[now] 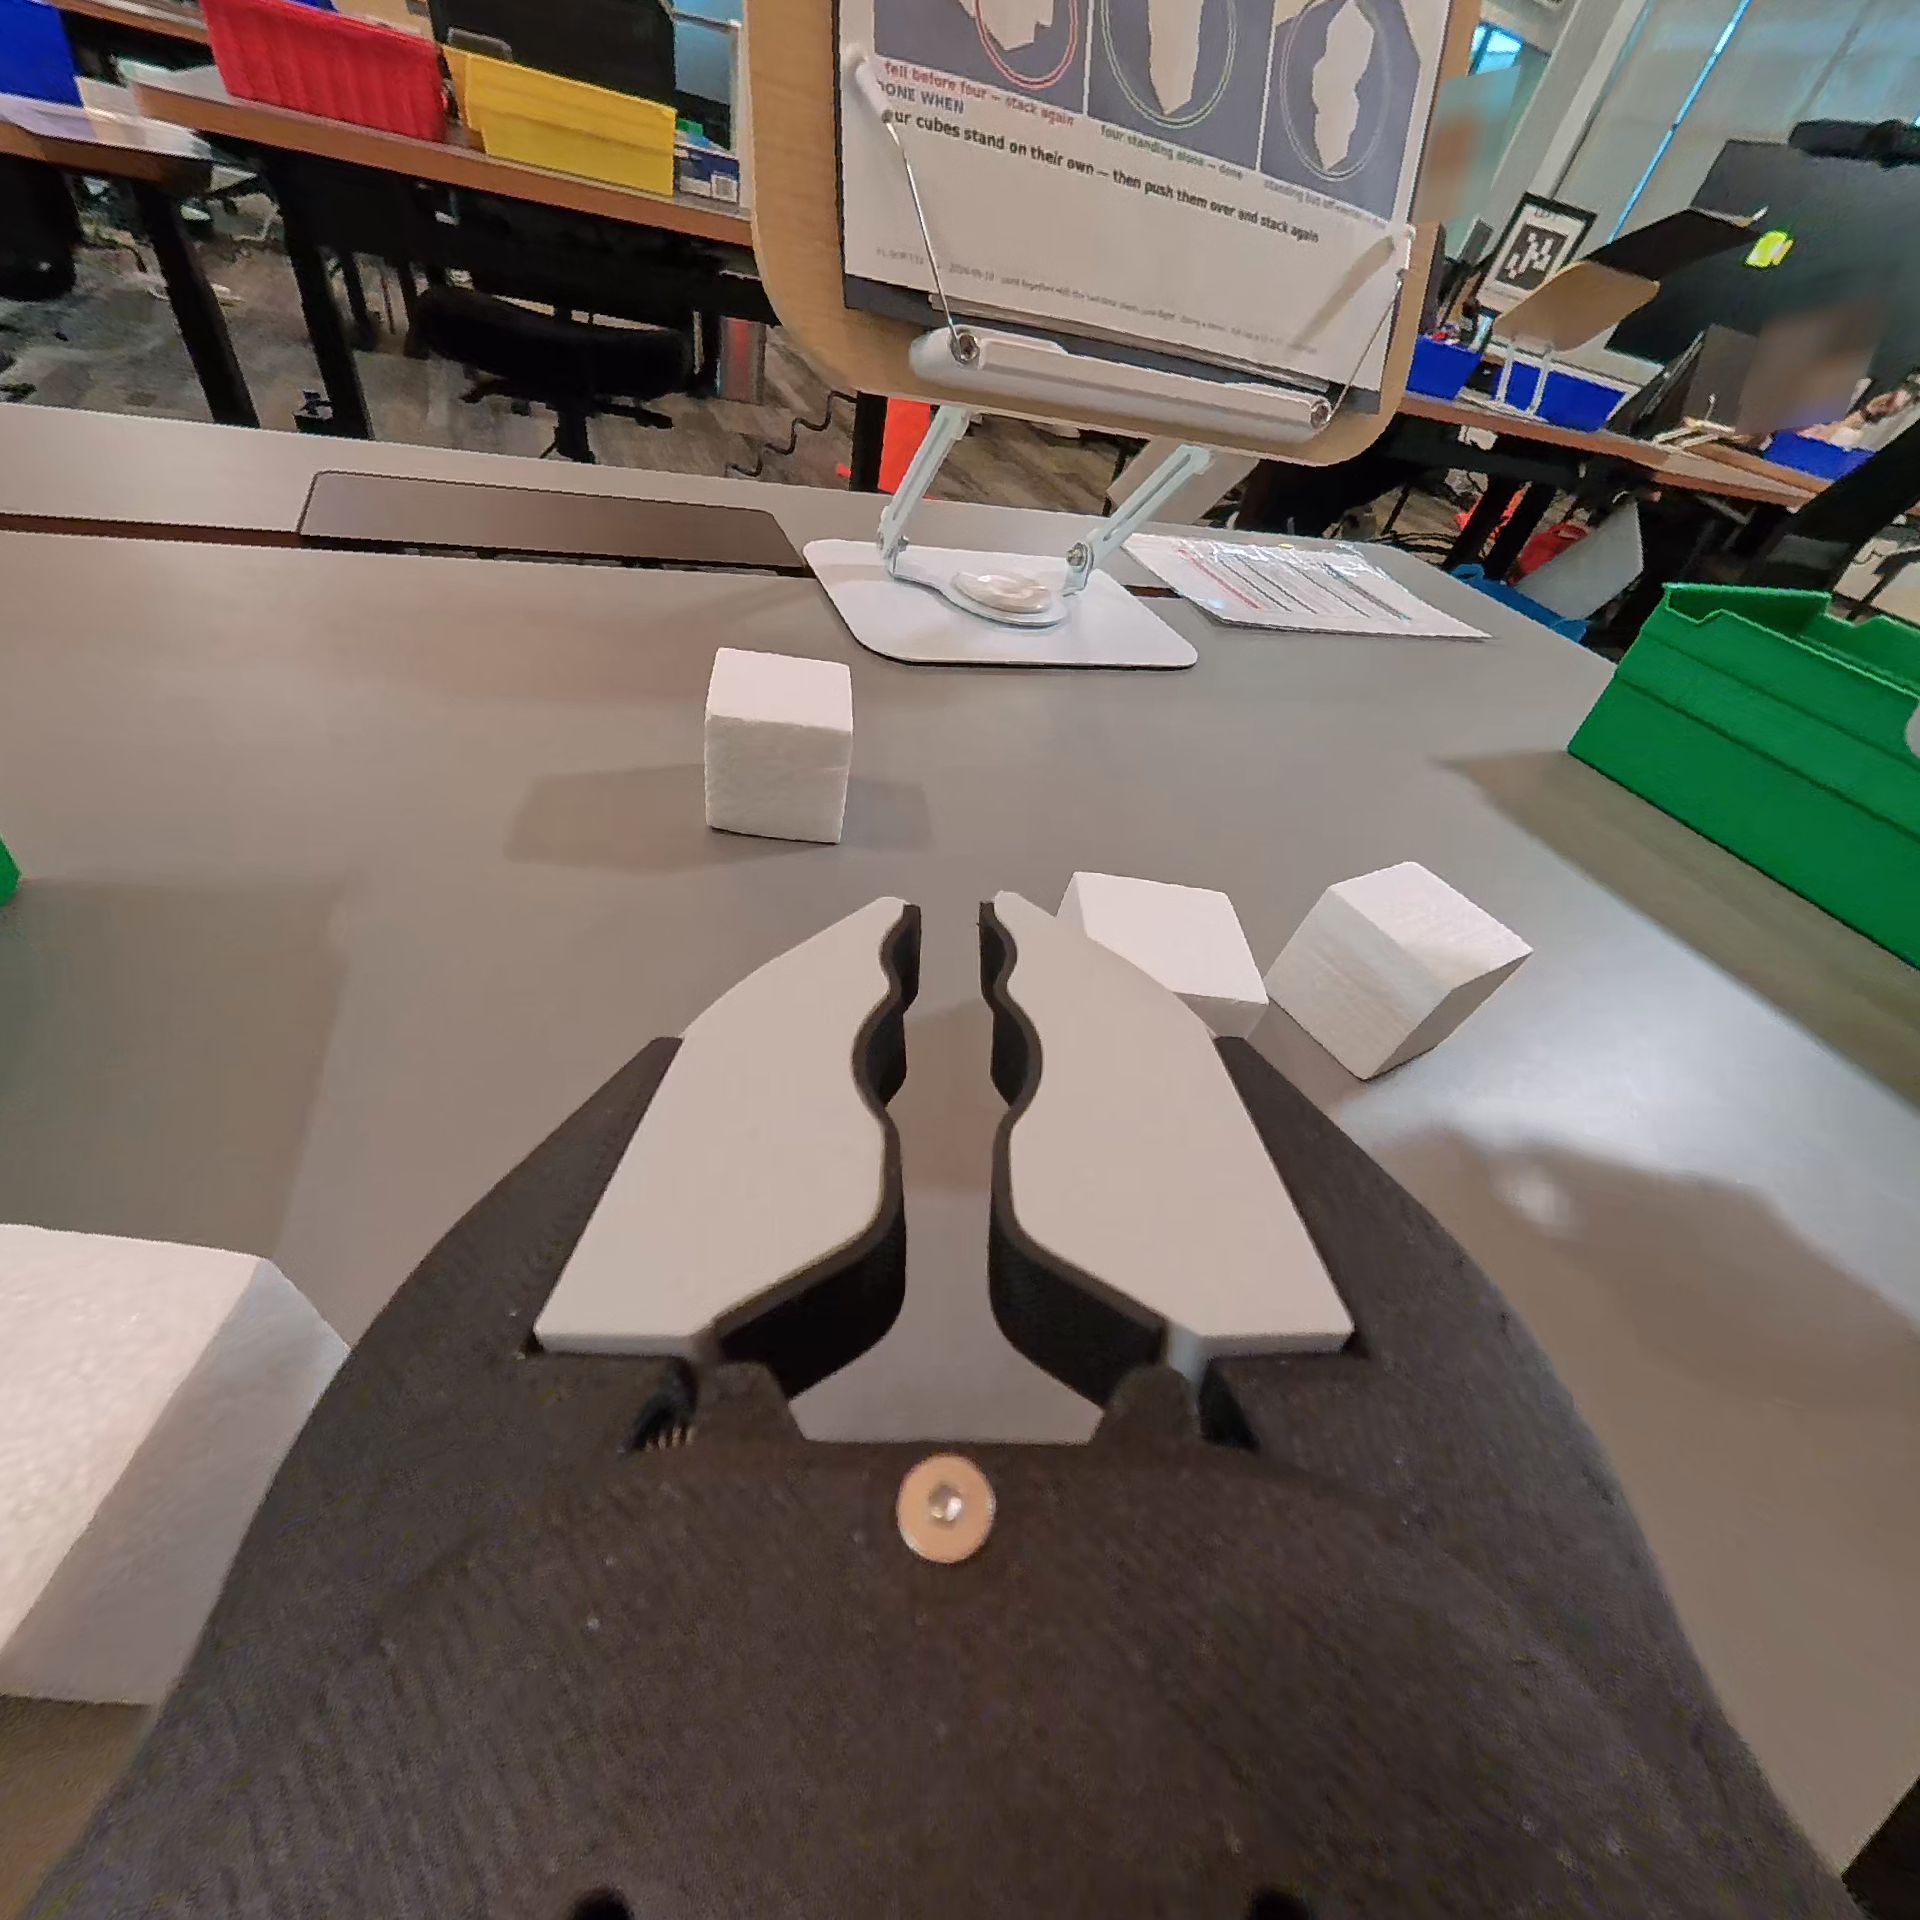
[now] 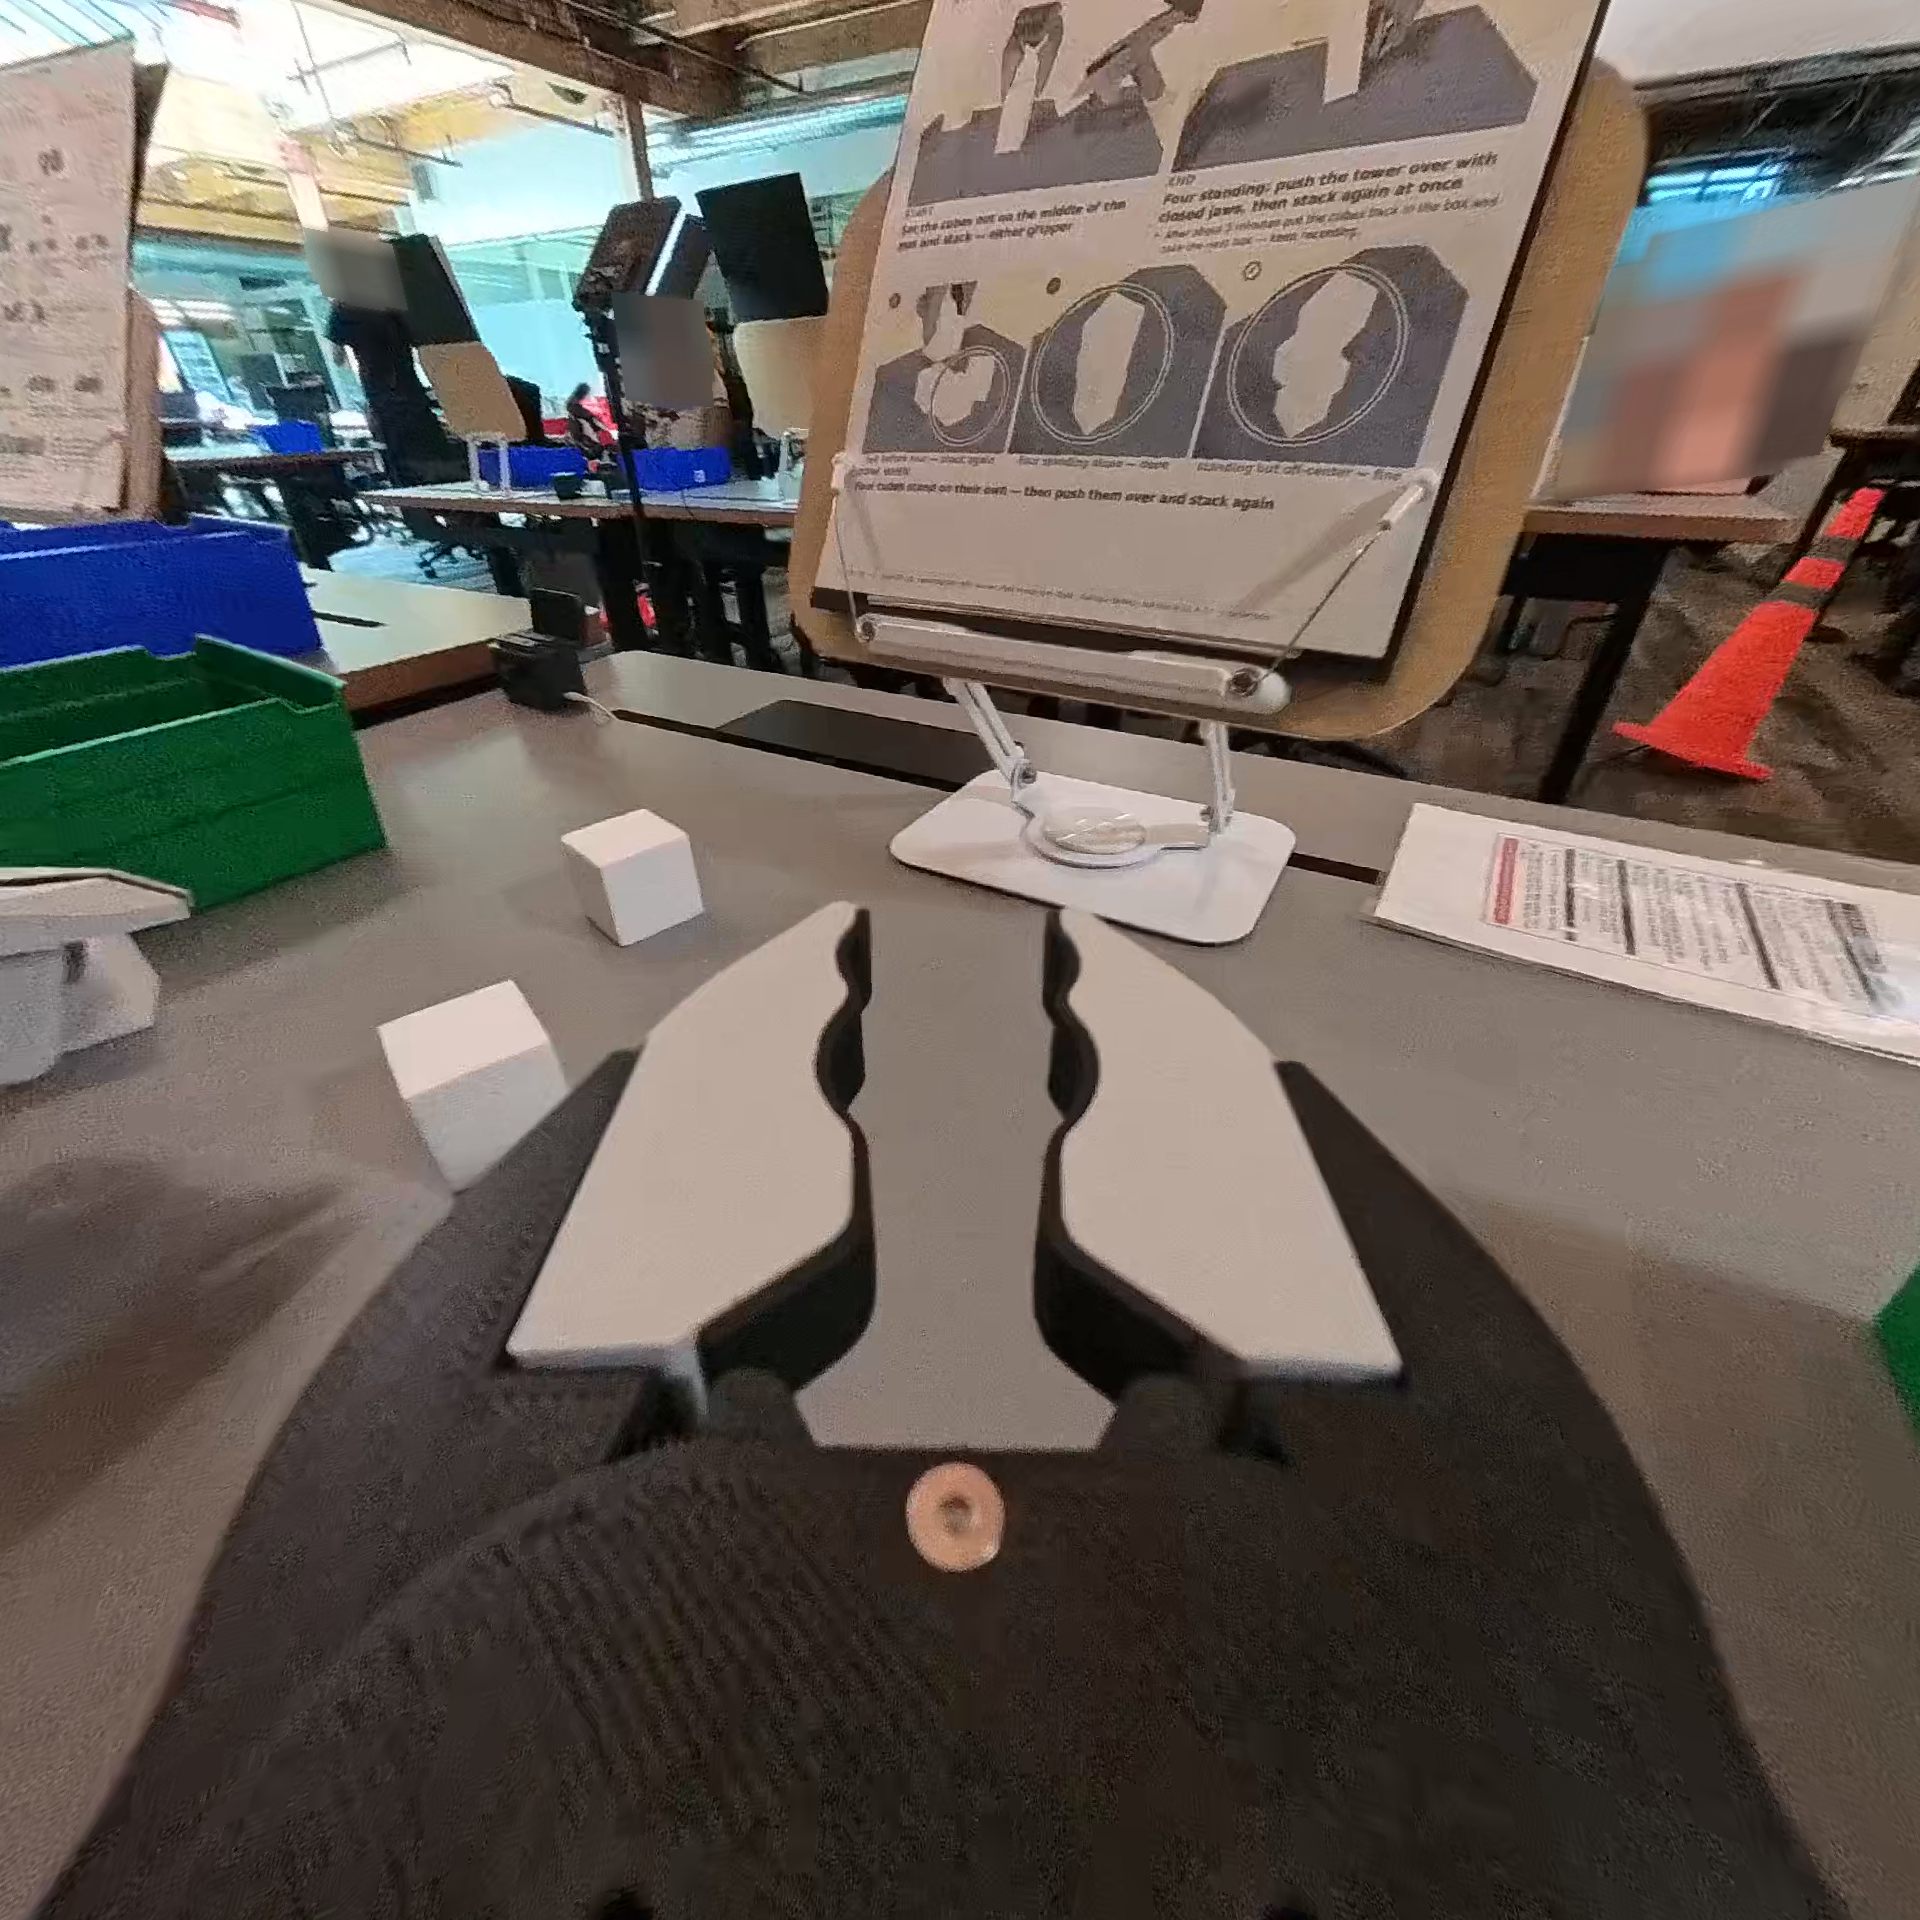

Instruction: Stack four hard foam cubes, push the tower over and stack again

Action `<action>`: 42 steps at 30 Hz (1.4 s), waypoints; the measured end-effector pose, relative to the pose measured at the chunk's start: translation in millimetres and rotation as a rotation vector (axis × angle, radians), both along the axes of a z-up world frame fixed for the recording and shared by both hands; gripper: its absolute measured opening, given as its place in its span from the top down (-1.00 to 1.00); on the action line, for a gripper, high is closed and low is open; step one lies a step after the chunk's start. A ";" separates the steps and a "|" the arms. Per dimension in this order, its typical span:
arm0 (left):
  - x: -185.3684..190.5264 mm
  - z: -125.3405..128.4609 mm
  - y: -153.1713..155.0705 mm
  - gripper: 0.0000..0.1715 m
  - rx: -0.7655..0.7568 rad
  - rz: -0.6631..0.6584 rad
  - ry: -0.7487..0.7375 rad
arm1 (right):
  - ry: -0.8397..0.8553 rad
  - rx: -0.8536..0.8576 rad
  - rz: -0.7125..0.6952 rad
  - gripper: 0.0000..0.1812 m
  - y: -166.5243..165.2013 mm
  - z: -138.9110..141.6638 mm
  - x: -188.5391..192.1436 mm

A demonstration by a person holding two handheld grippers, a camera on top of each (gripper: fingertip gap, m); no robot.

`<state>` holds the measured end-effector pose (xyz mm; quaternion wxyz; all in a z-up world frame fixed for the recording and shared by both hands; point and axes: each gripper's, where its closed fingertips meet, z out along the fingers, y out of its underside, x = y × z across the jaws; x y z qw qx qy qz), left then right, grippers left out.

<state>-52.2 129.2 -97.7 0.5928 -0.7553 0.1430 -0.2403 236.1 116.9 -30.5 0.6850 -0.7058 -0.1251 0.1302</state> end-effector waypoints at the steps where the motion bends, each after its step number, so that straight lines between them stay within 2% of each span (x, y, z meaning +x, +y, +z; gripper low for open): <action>1: 0.7 -0.3 -0.1 0.87 0.000 -0.002 0.003 | -0.023 0.013 -0.013 0.60 1.0 -0.9 0.2; 5: 2.4 -1.1 -0.6 0.86 -0.004 -0.009 0.005 | -0.097 0.049 -0.039 0.55 -0.8 -2.7 -3.5; 10: 3.3 -2.0 -0.6 0.86 -0.012 -0.016 -0.003 | -0.239 0.269 -0.170 0.74 -16.2 17.3 -2.6; 12: 3.4 -1.8 -0.7 0.86 -0.011 -0.017 -0.004 | -0.266 0.274 -0.165 0.75 -19.4 15.2 -10.5; 16: 3.7 -2.1 -1.3 0.85 -0.012 -0.019 0.000 | -0.182 0.189 -0.136 0.58 -16.4 6.0 -18.2; 21: 4.9 -4.1 -1.1 0.85 -0.024 -0.026 -0.002 | -0.228 0.072 -0.098 0.61 -5.3 -26.8 -16.3; 26: 6.9 -5.8 -1.8 0.85 -0.033 -0.037 -0.001 | -0.137 -0.130 -0.034 0.58 1.1 -54.0 -19.3; 28: 7.5 -6.8 -1.9 0.85 -0.038 -0.042 0.000 | -0.198 -0.210 -0.021 0.57 2.2 -70.9 -19.8; 31: 8.1 -7.2 -2.1 0.85 -0.044 -0.046 -0.004 | -0.282 -0.397 0.102 0.66 -6.3 -111.5 -31.3; 33: 8.4 -7.3 -2.3 0.85 -0.046 -0.048 -0.007 | -0.256 -0.446 0.166 0.72 -11.9 -121.2 -41.0; 36: 9.4 -8.1 -2.6 0.85 -0.051 -0.055 -0.007 | -0.215 -0.409 0.228 0.67 -14.3 -110.6 -55.2; 39: 10.5 -9.3 -2.7 0.85 -0.056 -0.061 -0.007 | -0.124 -0.340 0.316 0.45 -22.3 -87.5 -74.2; 42: 11.0 -9.5 -3.0 0.85 -0.060 -0.064 -0.011 | -0.152 -0.277 0.361 0.33 -27.5 -81.7 -81.9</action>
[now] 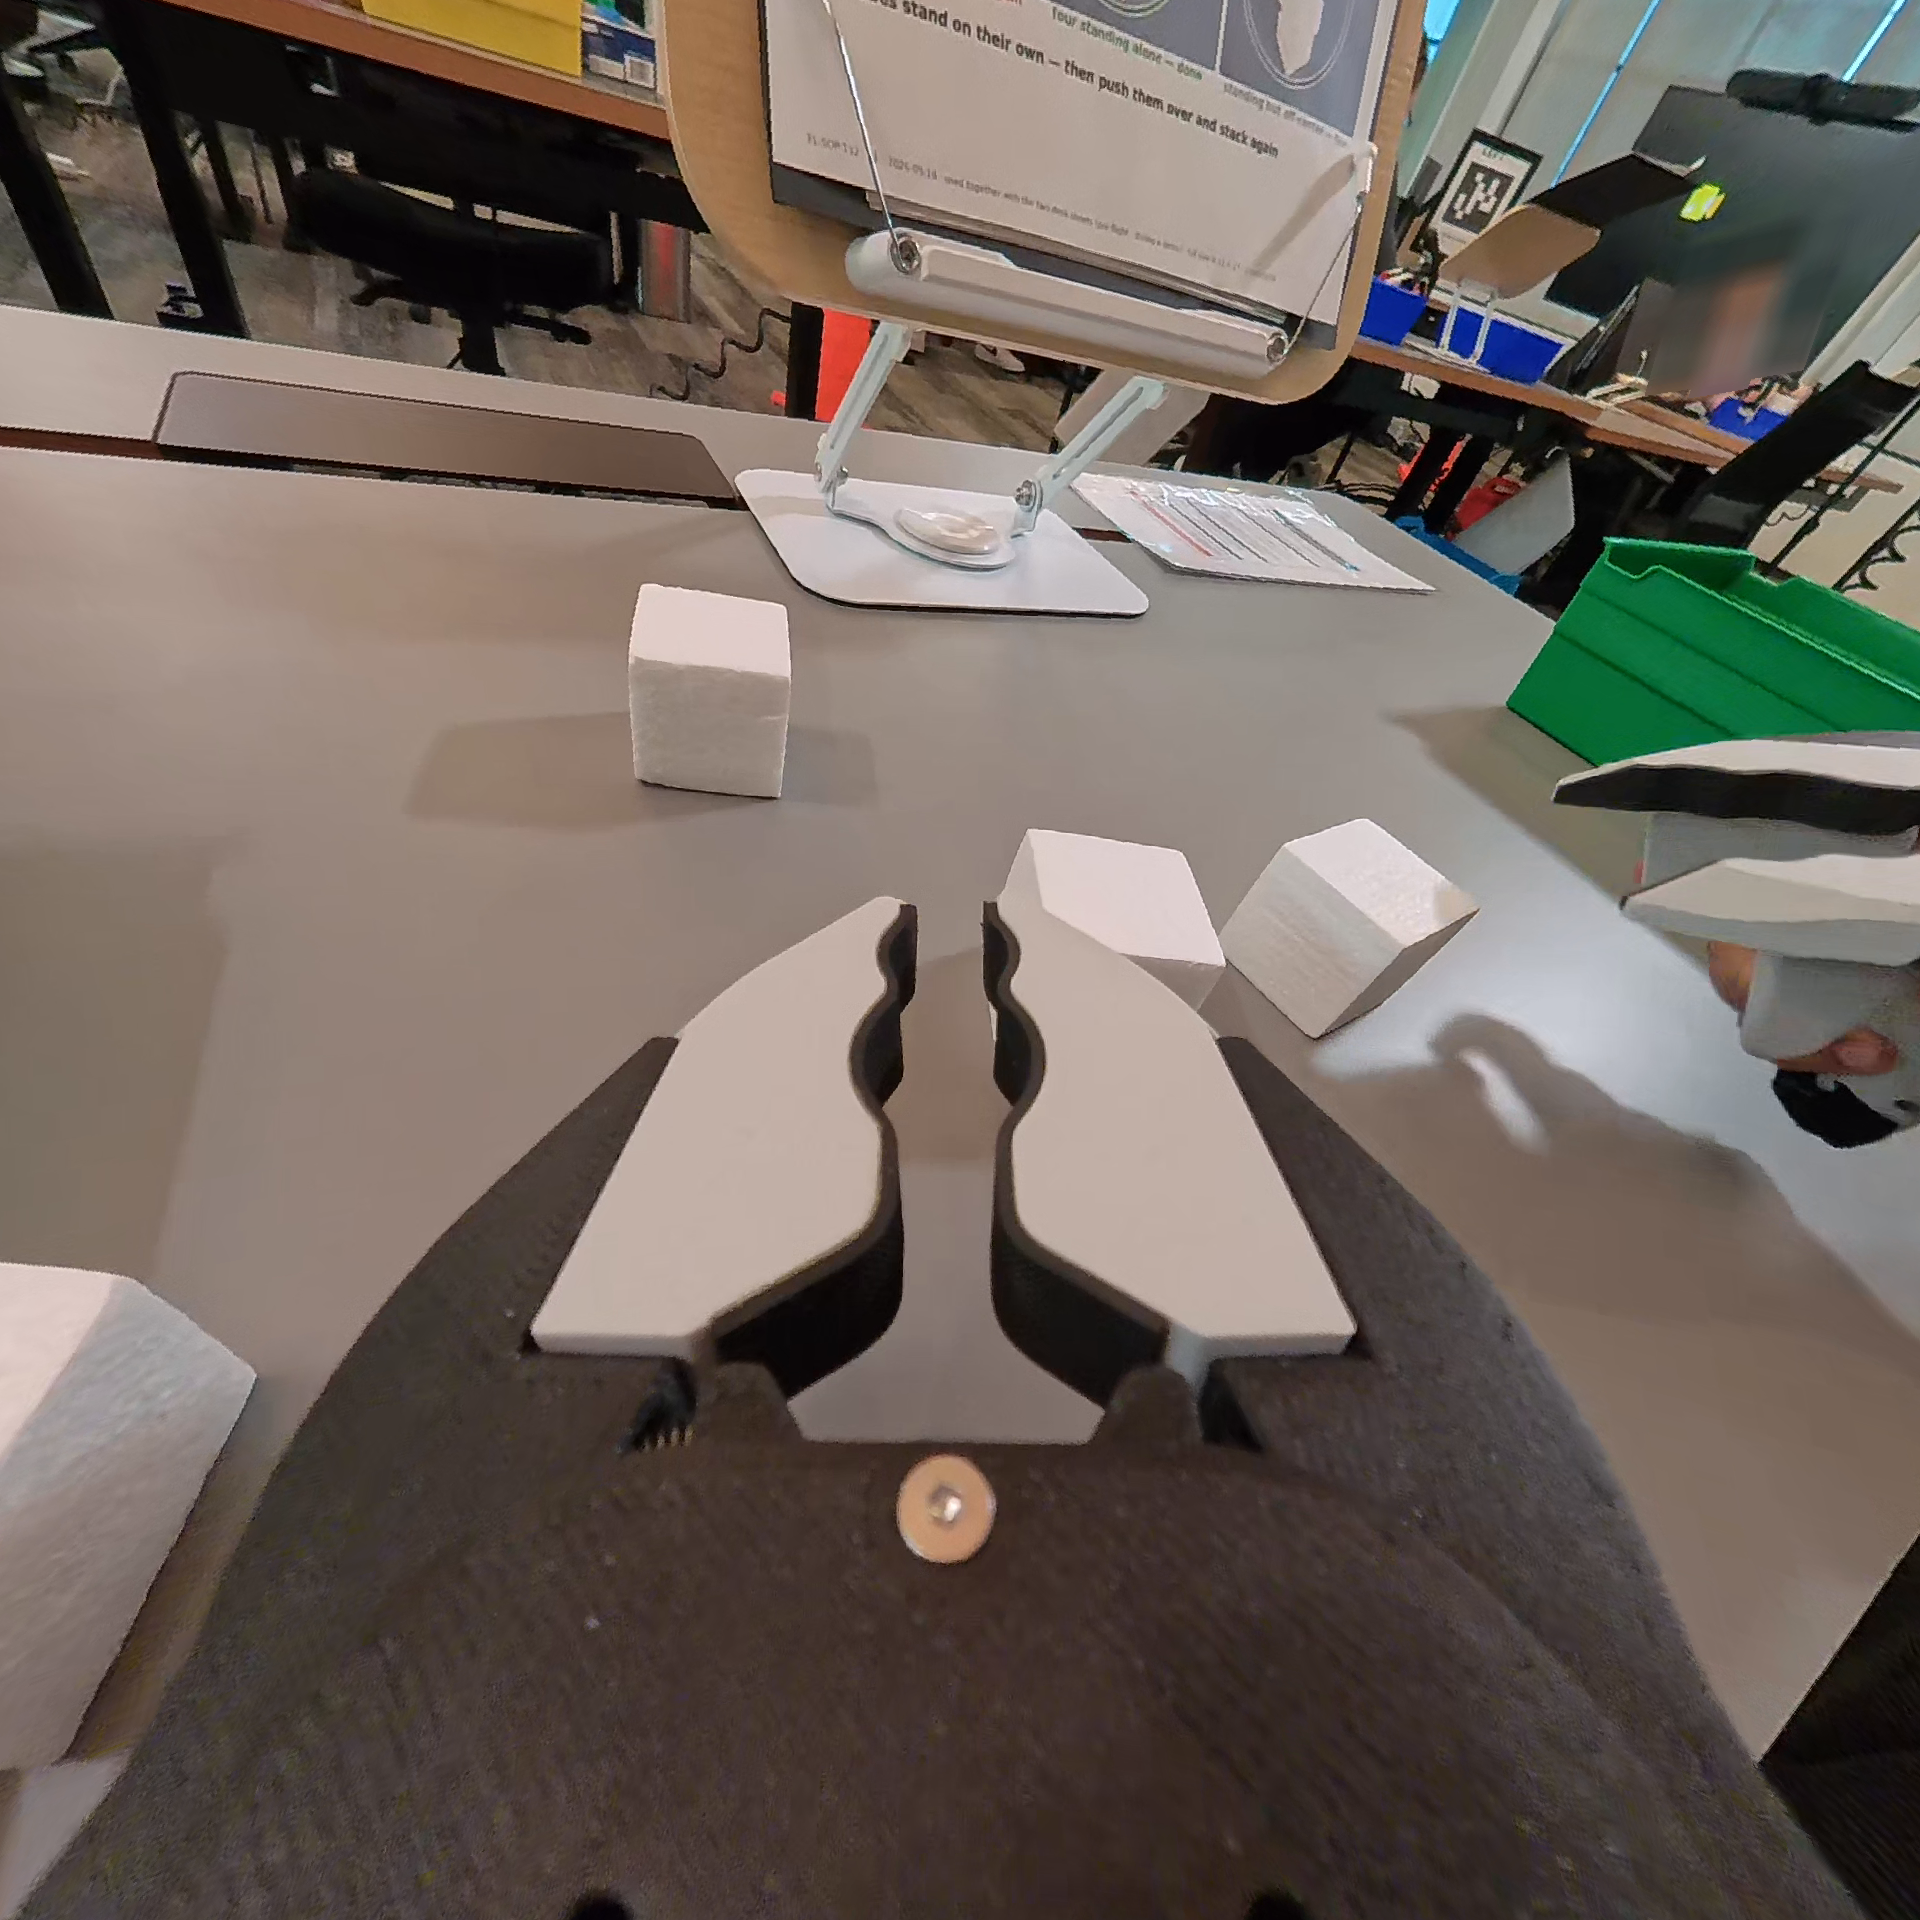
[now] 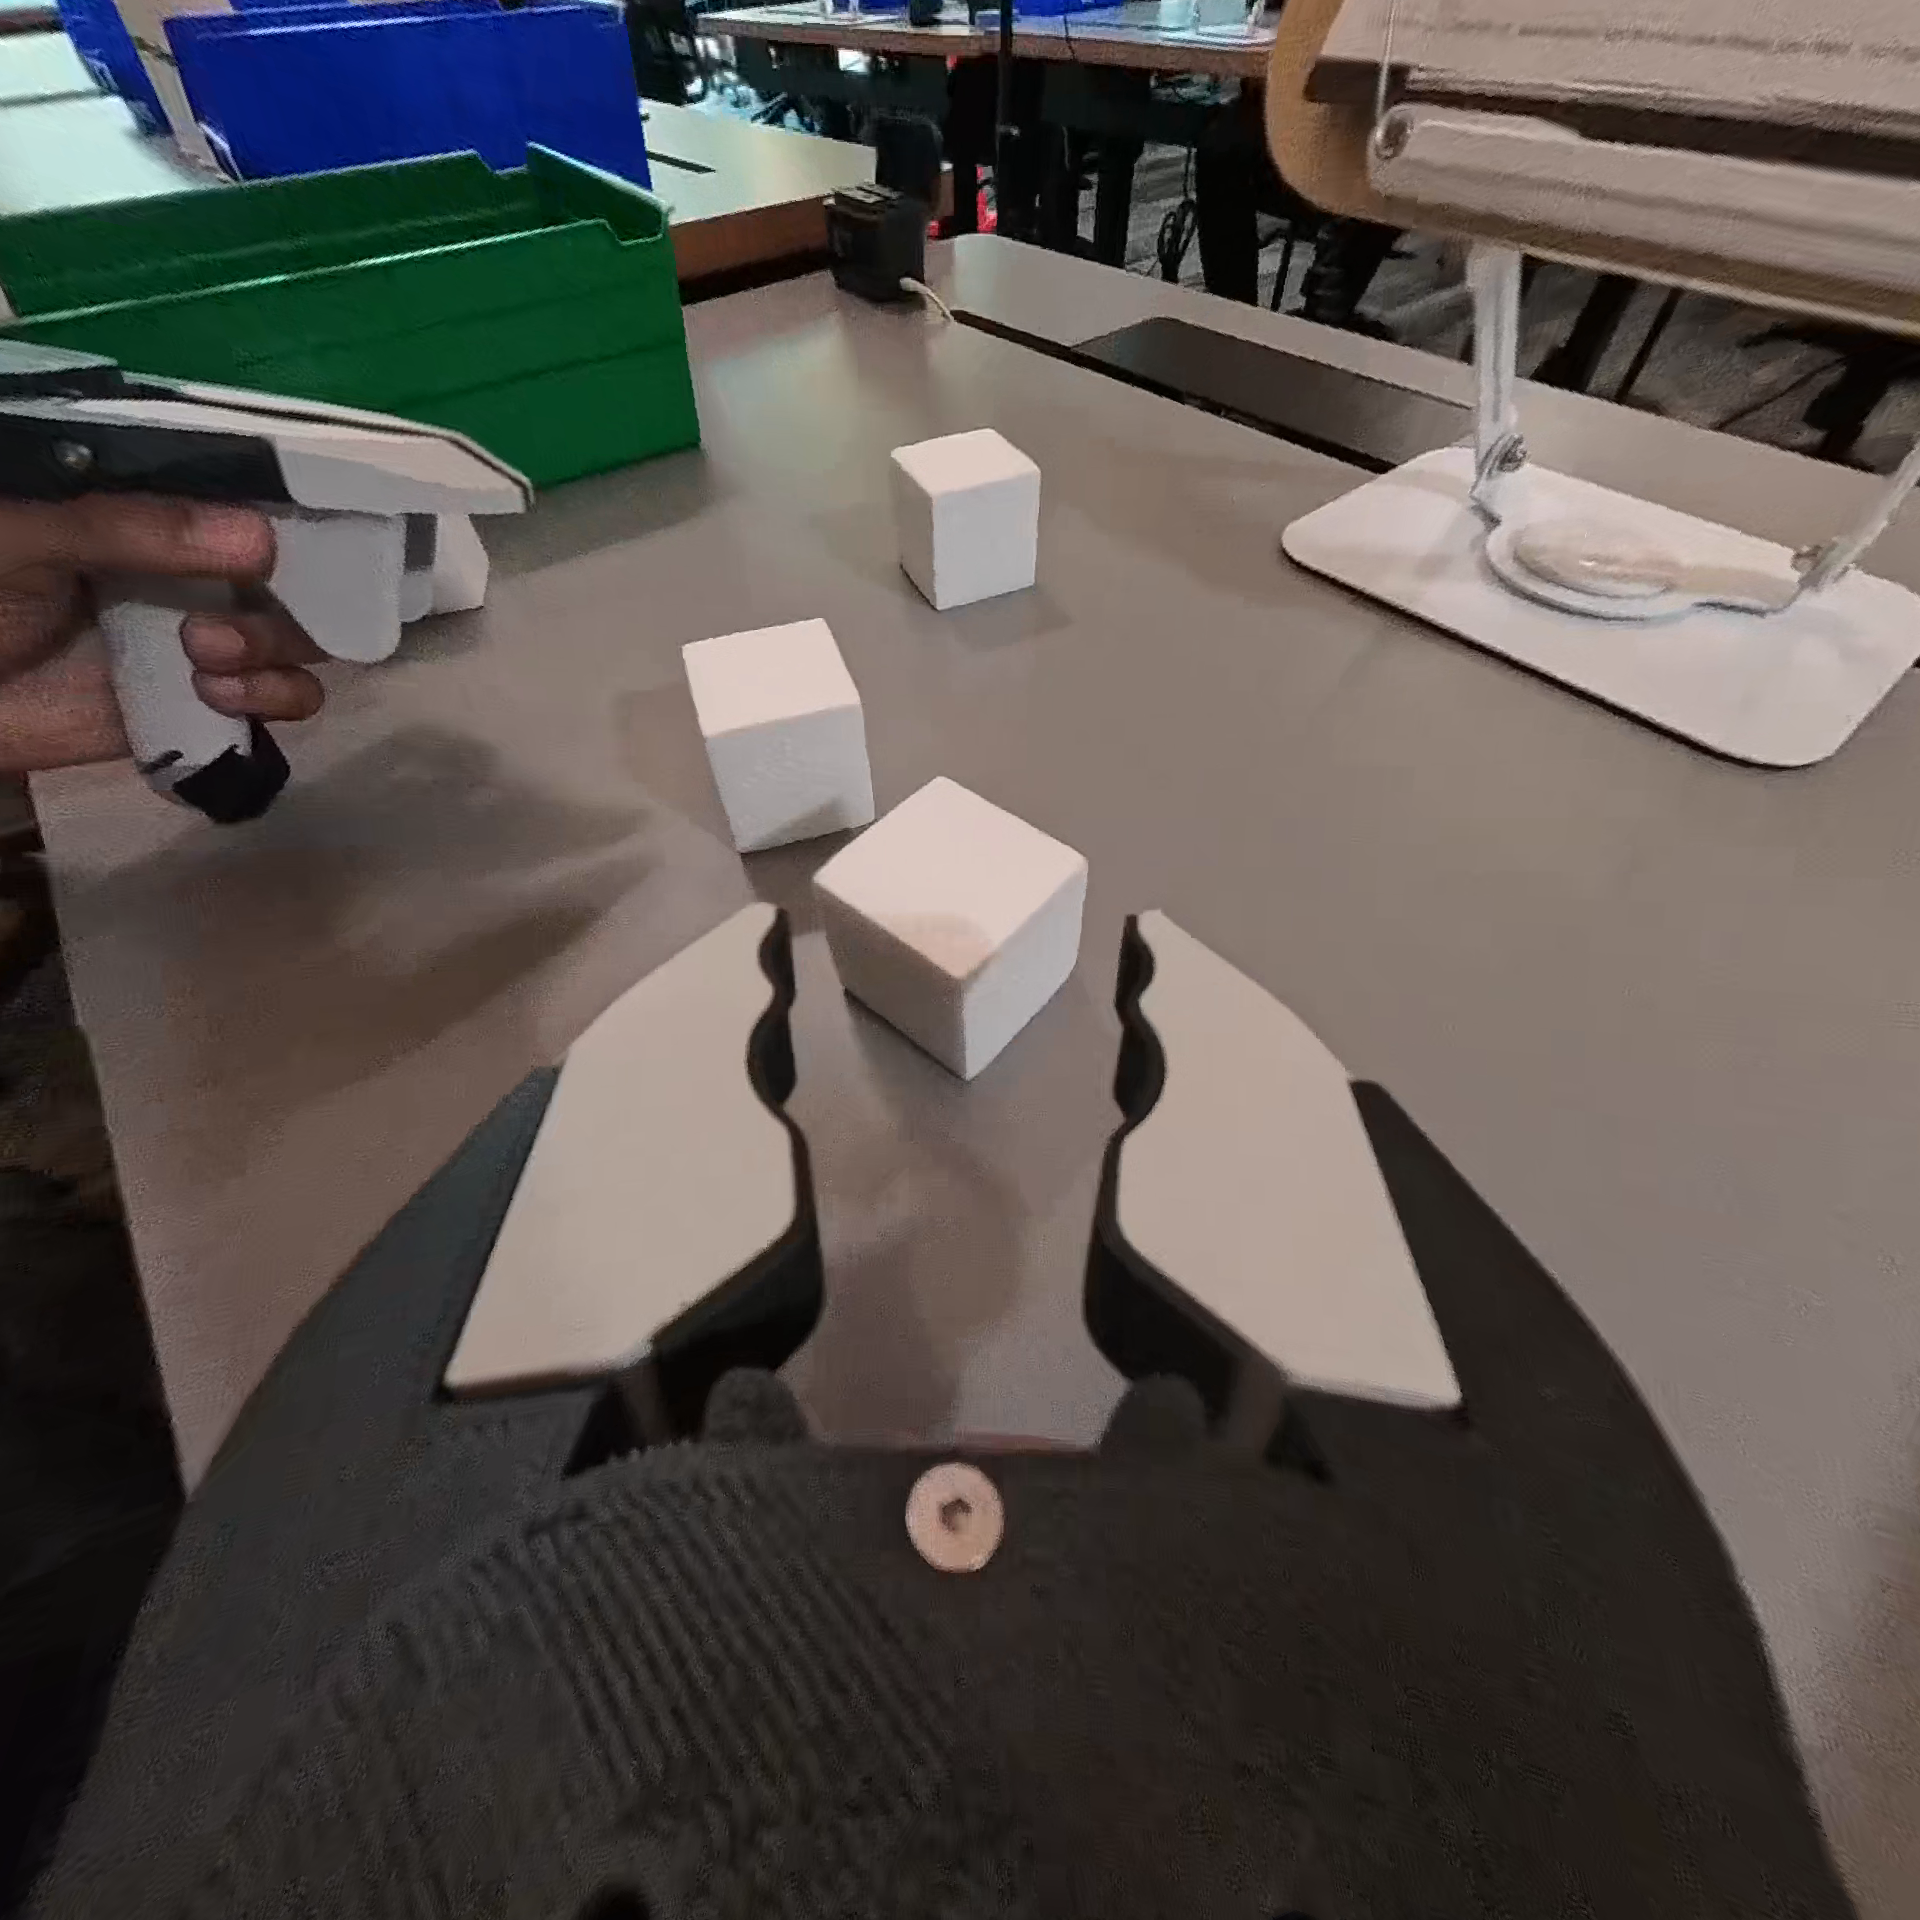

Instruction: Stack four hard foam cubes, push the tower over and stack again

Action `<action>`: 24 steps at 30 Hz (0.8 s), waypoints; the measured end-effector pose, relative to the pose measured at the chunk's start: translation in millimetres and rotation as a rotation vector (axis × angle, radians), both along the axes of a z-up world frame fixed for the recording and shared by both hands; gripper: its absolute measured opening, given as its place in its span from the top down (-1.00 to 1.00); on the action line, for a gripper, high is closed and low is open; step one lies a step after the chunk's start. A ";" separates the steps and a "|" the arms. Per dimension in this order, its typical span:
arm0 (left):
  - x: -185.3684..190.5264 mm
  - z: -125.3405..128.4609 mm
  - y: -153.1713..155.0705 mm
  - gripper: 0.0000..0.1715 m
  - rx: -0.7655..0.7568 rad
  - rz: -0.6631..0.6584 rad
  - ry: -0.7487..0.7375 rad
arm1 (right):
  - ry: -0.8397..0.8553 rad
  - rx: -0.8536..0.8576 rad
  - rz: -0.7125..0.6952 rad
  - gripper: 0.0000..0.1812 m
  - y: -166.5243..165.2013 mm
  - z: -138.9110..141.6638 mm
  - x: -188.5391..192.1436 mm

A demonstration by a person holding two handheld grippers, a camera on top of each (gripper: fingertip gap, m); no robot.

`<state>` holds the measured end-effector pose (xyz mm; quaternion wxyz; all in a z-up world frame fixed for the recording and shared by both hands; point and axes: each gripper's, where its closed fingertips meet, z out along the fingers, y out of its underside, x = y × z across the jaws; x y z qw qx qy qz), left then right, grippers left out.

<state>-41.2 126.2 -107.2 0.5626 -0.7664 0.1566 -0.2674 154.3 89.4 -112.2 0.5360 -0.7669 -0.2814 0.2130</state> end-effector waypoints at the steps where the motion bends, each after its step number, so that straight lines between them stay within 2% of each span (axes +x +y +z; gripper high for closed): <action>1: 0.0 0.1 -0.1 0.85 0.000 0.000 -0.001 | -0.031 0.033 0.008 0.33 0.1 -1.6 0.1; 7: 1.2 -2.1 -0.8 0.85 -0.009 -0.008 0.004 | -0.211 0.087 0.085 0.22 7.1 -22.3 0.8; 11: -1.1 -3.7 -6.4 0.85 -0.004 -0.021 0.025 | -0.181 0.084 0.103 0.19 11.3 -21.8 -1.3; 18: 1.3 20.3 -38.0 0.83 0.093 -0.122 -0.069 | -0.226 0.085 0.168 0.18 22.2 -28.1 -12.2; 24: -25.0 14.7 -45.9 0.85 0.098 -0.047 -0.008 | -0.255 0.071 0.246 0.26 27.8 -34.0 -30.7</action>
